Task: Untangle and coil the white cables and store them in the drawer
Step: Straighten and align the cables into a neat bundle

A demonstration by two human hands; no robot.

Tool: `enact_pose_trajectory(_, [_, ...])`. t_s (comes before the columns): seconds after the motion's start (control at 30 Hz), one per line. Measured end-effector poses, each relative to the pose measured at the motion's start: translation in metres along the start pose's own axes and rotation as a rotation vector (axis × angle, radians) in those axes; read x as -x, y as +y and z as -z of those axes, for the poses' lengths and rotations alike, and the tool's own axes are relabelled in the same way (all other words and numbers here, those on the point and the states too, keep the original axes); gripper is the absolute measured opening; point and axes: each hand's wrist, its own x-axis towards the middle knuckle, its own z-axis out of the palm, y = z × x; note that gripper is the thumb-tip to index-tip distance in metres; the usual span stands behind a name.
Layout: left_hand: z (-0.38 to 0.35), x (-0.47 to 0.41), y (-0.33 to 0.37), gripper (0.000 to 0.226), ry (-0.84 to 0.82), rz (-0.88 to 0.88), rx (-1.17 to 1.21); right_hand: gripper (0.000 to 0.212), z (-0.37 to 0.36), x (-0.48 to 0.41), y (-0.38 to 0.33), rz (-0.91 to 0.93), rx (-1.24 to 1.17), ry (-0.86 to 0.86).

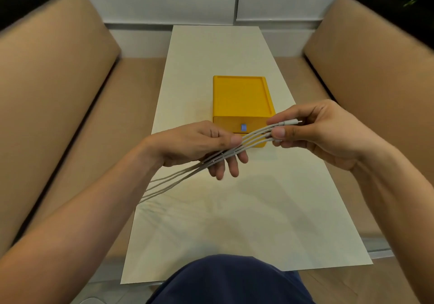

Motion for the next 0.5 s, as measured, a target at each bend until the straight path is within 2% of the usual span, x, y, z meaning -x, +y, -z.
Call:
enact_pose_trajectory(0.17, [0.0,-0.003,-0.001,0.03,-0.074,0.025,-0.068,0.026,0.012,0.0,0.001,-0.015,0.025,0.033])
enact_pose_trajectory(0.27, [-0.004,-0.003,0.0,0.019,-0.026,0.006,-0.049,0.023,0.016,-0.001,0.001,-0.061,0.001,-0.001])
enact_pose_trajectory(0.4, [-0.006,-0.004,0.0,0.021,0.099,-0.004,-0.153,0.021,0.02,-0.003,0.003,-0.083,0.003,-0.008])
enact_pose_trajectory(0.5, [-0.007,-0.003,-0.004,0.018,0.087,-0.001,-0.186,0.02,0.025,-0.006,0.001,-0.073,0.05,0.016])
